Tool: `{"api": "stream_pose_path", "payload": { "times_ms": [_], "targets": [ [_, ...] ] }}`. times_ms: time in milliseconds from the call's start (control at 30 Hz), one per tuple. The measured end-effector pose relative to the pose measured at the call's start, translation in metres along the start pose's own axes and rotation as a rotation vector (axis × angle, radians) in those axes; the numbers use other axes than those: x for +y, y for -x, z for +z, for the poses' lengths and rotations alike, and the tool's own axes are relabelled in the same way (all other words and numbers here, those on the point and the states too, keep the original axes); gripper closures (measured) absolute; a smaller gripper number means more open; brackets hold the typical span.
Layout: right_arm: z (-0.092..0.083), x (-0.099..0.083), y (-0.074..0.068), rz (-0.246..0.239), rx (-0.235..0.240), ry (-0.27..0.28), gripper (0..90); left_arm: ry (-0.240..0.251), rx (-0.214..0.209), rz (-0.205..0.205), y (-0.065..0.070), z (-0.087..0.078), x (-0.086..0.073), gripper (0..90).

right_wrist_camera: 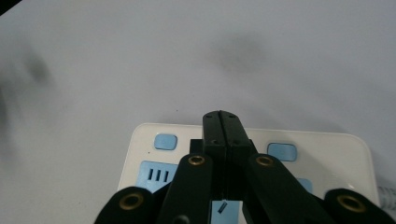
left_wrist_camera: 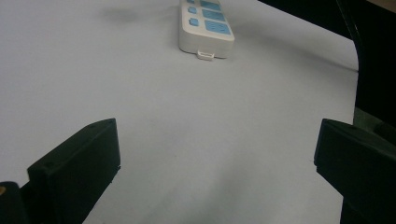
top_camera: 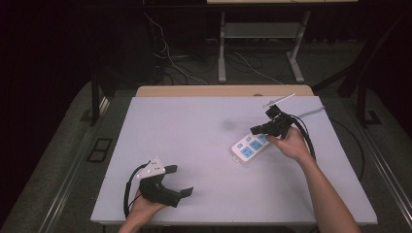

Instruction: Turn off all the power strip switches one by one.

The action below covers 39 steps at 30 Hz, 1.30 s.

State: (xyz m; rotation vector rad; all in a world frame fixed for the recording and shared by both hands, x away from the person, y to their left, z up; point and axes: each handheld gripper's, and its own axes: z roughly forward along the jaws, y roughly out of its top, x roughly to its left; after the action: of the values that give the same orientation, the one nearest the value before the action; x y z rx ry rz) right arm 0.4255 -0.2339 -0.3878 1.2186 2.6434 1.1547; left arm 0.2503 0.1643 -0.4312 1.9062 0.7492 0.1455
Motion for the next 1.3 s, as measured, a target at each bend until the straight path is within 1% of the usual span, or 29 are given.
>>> {"api": "stream_pose_path", "payload": {
  "times_ms": [100,167,333,433,567,600,667,1033,1300],
  "targets": [
    [-0.005,0.002,0.003,0.008,-0.007,0.005,90.0,0.0,0.0,0.0,0.0,0.0,0.0,0.0],
    [-0.009,0.003,0.007,0.012,-0.009,0.018,90.0,0.0,0.002,0.0,0.0,0.0,0.0,0.0],
    [-0.016,0.006,0.015,0.038,-0.013,0.039,90.0,0.001,0.002,0.001,-0.001,-0.001,0.0,0.0],
    [-0.017,0.005,0.018,0.045,-0.02,0.036,90.0,0.003,0.002,0.001,-0.001,-0.001,0.0,0.0],
    [-0.012,0.003,0.022,0.052,-0.031,0.024,90.0,0.003,0.002,0.001,-0.001,-0.001,0.0,0.0],
    [-0.01,0.002,0.023,0.059,-0.029,0.021,90.0,0.002,0.003,0.002,-0.001,-0.001,0.0,0.0],
    [-0.007,0.002,0.024,0.056,-0.032,0.015,90.0,0.003,0.002,0.003,0.0,-0.001,0.0,0.0],
    [0.003,0.0,0.034,0.076,-0.035,-0.001,90.0,0.005,0.005,0.002,-0.001,-0.003,0.0,0.0],
    [0.011,-0.005,0.036,0.082,-0.034,-0.019,90.0,0.005,0.005,0.002,-0.002,-0.003,0.0,0.0]
  ]
}}
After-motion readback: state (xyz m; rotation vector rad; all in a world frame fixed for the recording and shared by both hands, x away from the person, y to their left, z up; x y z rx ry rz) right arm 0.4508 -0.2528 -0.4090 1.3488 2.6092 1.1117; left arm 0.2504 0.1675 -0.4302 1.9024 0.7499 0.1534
